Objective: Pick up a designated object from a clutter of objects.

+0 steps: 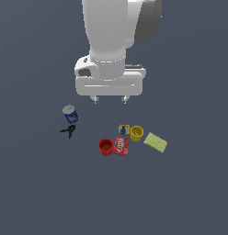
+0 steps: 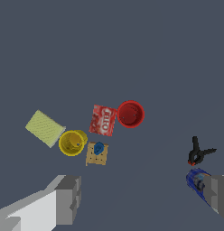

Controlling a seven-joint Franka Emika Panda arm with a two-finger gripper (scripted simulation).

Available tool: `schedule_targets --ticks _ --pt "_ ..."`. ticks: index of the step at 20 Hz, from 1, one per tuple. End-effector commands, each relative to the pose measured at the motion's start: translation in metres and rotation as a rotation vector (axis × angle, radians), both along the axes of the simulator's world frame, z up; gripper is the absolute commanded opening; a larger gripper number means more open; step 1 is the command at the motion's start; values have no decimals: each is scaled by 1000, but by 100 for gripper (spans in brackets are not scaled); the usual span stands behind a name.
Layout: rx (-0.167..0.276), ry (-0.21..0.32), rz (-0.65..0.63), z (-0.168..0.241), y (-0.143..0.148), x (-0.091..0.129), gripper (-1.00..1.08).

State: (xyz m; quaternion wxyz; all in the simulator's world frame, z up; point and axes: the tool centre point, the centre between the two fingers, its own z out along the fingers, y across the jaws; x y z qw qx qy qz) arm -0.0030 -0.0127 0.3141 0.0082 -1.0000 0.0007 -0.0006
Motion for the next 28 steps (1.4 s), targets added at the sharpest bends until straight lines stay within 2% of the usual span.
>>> schedule_targets --ticks 1,9,16,22,28 --pt "0 0 0 0 0 0 100" --pt "-25 17 22 -3 -7 1 100" --pt "-25 17 20 -9 -5 1 100" --pt "-26 15 9 -33 3 0 100" --pt "-26 12 -10 -74 18 -4 100"
